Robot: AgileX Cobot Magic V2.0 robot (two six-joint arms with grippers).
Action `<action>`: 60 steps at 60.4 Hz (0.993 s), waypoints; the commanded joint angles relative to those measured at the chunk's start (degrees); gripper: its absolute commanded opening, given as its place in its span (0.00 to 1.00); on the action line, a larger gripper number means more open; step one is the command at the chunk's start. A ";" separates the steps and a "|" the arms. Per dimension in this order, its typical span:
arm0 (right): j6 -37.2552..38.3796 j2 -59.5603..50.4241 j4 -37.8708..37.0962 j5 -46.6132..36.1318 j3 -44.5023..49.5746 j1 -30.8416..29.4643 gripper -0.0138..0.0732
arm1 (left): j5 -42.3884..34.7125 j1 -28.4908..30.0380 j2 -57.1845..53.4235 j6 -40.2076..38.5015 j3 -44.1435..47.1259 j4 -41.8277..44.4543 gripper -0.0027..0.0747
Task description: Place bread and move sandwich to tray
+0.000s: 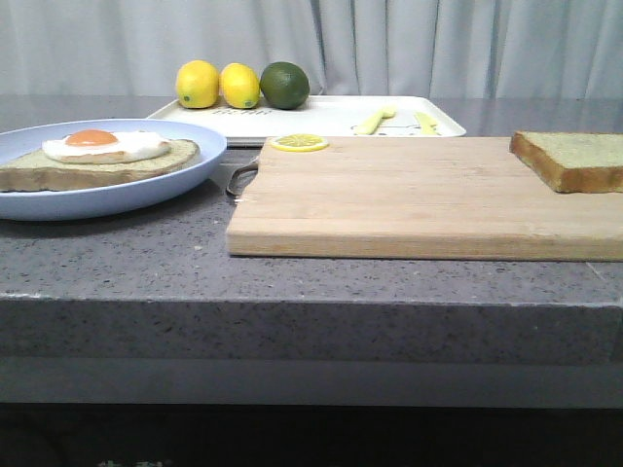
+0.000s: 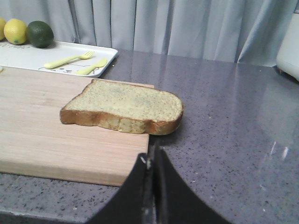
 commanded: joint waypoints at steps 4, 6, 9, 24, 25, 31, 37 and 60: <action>-0.29 -1.38 -0.38 -4.94 -0.22 -0.35 0.08 | -4.83 -0.32 -1.20 -0.43 0.29 0.11 0.01; -0.29 -1.38 -0.38 -4.94 -0.22 -0.35 0.08 | -4.83 -0.32 -1.20 -0.43 0.29 0.11 0.01; -0.29 -1.38 -0.38 -4.94 -0.22 -0.35 0.08 | -4.83 -0.32 -1.20 -0.43 0.29 0.11 0.01; -0.29 -1.38 -0.38 -4.94 -0.22 -0.35 0.08 | -4.83 -0.32 -1.20 -0.43 0.29 0.11 0.01; -0.29 -1.38 -0.38 -4.94 -0.22 -0.35 0.08 | -4.83 -0.32 -1.20 -0.43 0.29 0.11 0.01; -0.29 -1.38 -0.38 -4.94 -0.22 -0.35 0.08 | -4.83 -0.32 -1.20 -0.43 0.29 0.11 0.01; -0.29 -1.38 -0.38 -5.07 -0.22 -0.36 0.08 | -4.83 -0.32 -1.20 -0.43 0.29 0.11 0.01; -0.29 -1.38 3.13 -5.15 -3.06 -0.36 0.08 | -7.55 -0.32 -1.20 -0.43 -2.49 0.11 0.01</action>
